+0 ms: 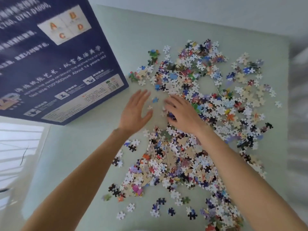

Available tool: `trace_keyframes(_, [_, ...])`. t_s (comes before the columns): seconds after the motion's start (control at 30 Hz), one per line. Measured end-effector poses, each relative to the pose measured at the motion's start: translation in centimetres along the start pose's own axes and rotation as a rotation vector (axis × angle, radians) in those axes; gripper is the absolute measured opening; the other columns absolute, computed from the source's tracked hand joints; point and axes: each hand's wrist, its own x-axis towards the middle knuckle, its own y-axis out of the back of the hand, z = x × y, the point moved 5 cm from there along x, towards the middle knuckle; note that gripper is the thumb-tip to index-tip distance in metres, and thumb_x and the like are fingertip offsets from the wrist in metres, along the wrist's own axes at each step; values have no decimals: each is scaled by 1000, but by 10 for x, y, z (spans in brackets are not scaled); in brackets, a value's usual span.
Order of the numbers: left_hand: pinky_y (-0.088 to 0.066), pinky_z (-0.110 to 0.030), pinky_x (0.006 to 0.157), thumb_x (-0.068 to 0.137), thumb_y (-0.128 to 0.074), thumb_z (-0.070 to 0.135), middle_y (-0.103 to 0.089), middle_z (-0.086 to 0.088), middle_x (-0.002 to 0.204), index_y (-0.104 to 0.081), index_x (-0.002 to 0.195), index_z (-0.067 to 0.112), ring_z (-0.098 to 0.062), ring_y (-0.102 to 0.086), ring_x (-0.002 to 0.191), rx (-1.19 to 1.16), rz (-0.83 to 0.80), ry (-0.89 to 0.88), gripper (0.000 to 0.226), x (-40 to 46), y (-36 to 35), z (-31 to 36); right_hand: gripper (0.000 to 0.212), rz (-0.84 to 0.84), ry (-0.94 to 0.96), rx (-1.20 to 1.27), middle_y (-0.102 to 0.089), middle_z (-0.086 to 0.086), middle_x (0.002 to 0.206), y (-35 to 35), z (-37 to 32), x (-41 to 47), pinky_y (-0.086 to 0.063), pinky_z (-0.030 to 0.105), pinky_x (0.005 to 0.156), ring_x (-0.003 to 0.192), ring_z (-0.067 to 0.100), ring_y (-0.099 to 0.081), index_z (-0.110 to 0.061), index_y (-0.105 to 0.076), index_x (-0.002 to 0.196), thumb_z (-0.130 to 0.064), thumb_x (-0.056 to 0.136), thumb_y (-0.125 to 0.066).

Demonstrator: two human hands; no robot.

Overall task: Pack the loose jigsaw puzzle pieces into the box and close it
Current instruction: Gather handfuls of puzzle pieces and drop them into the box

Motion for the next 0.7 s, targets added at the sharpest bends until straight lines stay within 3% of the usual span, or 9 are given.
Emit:
trace_keyframes(0.1, [-3, -39, 118, 94, -35, 53, -1, -11, 157, -5, 149, 13, -27, 5, 144, 215, -57, 199, 75, 55, -9, -10, 37, 71, -45, 71, -54, 4, 129, 8, 13, -39, -27, 39, 107, 127, 26, -42, -16, -62, 111, -41, 88, -48])
trace_keyframes(0.2, [1, -43, 117, 89, -16, 69, -2, -20, 155, -3, 149, 7, -35, 5, 143, 356, -91, 372, 87, 87, -23, -19, 31, 215, -96, 159, -59, 6, 121, 26, 28, -48, -32, 36, 102, 115, 25, -52, -12, -66, 101, -36, 89, -50])
trace_keyframes(0.27, [1, -45, 118, 88, -15, 70, -2, -20, 155, -4, 149, 7, -36, 6, 143, 340, -94, 434, 88, 94, -28, -20, 22, 275, -138, 175, -59, 7, 121, 34, 39, -43, -29, 34, 102, 115, 26, -51, -10, -66, 100, -26, 87, -58])
trace_keyframes(0.33, [2, -44, 118, 91, -17, 64, 0, -17, 156, -3, 149, 9, -33, 8, 143, 341, -99, 354, 81, 92, -31, -5, 20, 288, -173, 174, -57, 8, 124, 36, 50, -38, -28, 36, 103, 118, 27, -48, -10, -66, 101, -24, 86, -61])
trace_keyframes(0.43, [4, -39, 118, 92, -17, 61, 3, -6, 157, -1, 149, 20, -22, 12, 143, 243, -194, 90, 72, 65, -43, 37, 25, 268, -242, 188, -51, 7, 130, 32, 62, -31, -26, 38, 105, 125, 27, -41, -12, -64, 103, -30, 88, -54])
trace_keyframes(0.57, [-26, -45, 113, 95, -18, 55, -31, -1, 151, -37, 142, 23, -18, -25, 139, 13, -239, -224, 60, 25, -46, 60, 33, 288, -297, 225, -48, 8, 135, 32, 66, -19, -23, 38, 108, 129, 27, -38, -12, -62, 108, -34, 90, -47])
trace_keyframes(0.63, [-21, -46, 115, 96, -20, 53, -31, -4, 151, -38, 140, 21, -23, -24, 140, 101, -113, -172, 57, 42, -36, 40, 30, 276, -295, 213, -45, 10, 139, 32, 65, -9, -22, 40, 111, 132, 28, -35, -10, -59, 113, -29, 91, -50])
trace_keyframes(0.7, [-3, -42, 117, 96, -23, 53, -13, -12, 156, -23, 147, 17, -29, -4, 144, 262, -38, 101, 62, 69, -25, 10, 32, 244, -299, 211, -38, 11, 145, 30, 65, 0, -18, 42, 114, 137, 29, -28, -9, -55, 119, -27, 93, -51])
